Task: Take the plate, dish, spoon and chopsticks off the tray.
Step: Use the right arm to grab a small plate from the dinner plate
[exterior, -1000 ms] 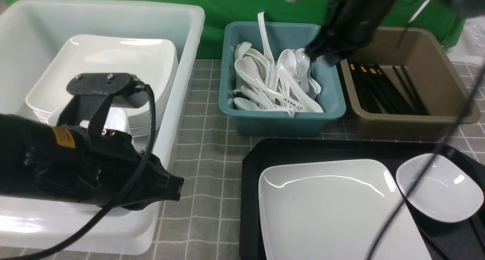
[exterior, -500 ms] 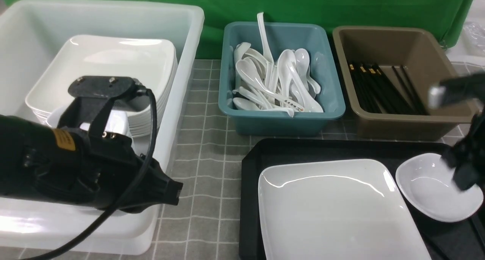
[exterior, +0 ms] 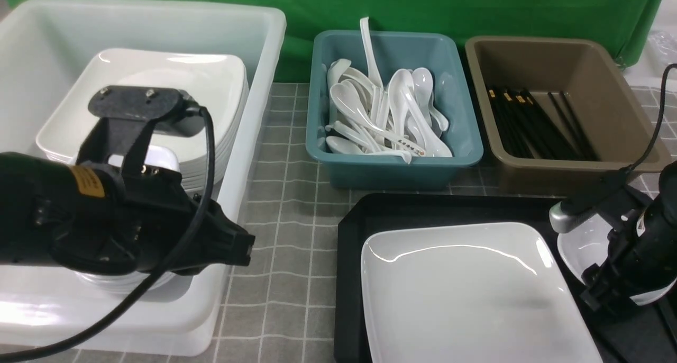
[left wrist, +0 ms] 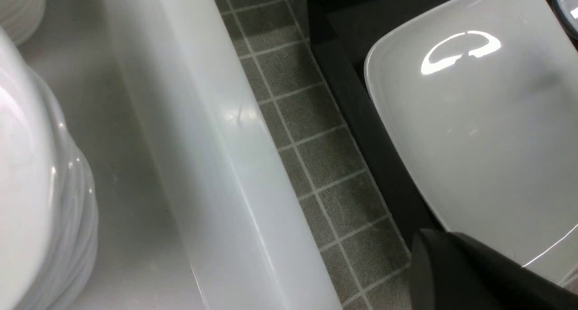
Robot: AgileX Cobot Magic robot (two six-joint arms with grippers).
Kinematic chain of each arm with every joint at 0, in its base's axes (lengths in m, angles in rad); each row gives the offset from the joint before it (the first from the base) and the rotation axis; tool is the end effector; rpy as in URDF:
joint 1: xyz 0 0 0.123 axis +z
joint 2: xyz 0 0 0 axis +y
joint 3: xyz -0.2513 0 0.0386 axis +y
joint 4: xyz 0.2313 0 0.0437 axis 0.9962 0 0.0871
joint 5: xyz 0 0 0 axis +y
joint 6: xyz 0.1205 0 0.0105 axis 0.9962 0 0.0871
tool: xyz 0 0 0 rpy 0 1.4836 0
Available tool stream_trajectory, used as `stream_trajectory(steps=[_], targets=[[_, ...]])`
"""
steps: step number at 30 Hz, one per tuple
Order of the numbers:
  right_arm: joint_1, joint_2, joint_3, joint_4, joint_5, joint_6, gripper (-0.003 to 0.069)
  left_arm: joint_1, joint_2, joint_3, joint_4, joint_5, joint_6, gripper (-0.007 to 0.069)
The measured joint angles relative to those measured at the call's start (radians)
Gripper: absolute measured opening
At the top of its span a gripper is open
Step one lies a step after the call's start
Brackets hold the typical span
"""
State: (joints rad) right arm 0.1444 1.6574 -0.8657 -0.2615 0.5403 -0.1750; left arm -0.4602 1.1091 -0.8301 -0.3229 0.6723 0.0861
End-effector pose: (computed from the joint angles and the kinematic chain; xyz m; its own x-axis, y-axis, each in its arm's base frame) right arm 0.2931 0.0264 0.1232 -0.8203 -0.5098 -0.2592 -0.4545 0.8562 -0.2459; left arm 0.2011 -0.1264 0.2553 -0.7503 0.1869 -0.6342 0.4331 0.8637 -0.2579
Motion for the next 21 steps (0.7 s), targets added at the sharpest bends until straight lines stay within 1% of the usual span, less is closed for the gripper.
stream_trajectory(steps=[1,2,3,5,6,8,12,13,14,16,17,21], targets=[[0.0,0.006,0.001,-0.007,-0.004,0.009,0.0509,0.0,0.0,0.0,0.0,0.0,0.0,0.0006],[0.0,0.007,0.001,-0.009,-0.005,0.01,0.0501,0.0,0.0,0.0,0.0,0.0,0.0,0.0006],[0.0,0.014,0.001,-0.013,-0.006,0.018,0.041,0.0,0.0,0.0,0.0,0.0,0.0,0.0006],[0.004,0.016,0.001,-0.018,-0.023,0.017,0.0286,0.0,0.0,0.0,0.0,0.0,0.0,0.0006],[0.005,0.016,0.001,-0.019,-0.026,0.017,0.026,0.0,0.0,0.0,0.0,0.0,0.001,0.0006],[0.012,0.01,-0.005,-0.024,-0.041,0.018,0.0181,0.0,0.0,0.0,0.0,0.0,0.002,0.0006],[0.032,-0.01,-0.007,-0.041,-0.024,0.017,0.0176,0.0,0.0,0.0,0.004,0.0,0.005,0.0006],[0.049,-0.028,-0.006,-0.042,-0.014,0.017,0.0162,0.0,0.0,0.0,0.004,0.0,0.005,0.0006],[0.067,-0.051,-0.005,-0.039,-0.003,0.017,0.0124,0.0,0.0,0.0,0.003,0.0,0.007,0.0006],[0.097,-0.101,-0.005,-0.039,0.01,0.019,0.0082,0.0,0.0,0.0,0.004,0.0,0.006,0.0006],[0.109,-0.128,-0.005,-0.035,0.02,0.024,0.0071,0.0,0.0,0.0,0.004,0.0,-0.001,0.0006],[0.13,-0.239,-0.002,-0.008,0.062,0.056,0.0066,0.0,0.0,0.0,0.006,0.0,-0.034,0.0006]])
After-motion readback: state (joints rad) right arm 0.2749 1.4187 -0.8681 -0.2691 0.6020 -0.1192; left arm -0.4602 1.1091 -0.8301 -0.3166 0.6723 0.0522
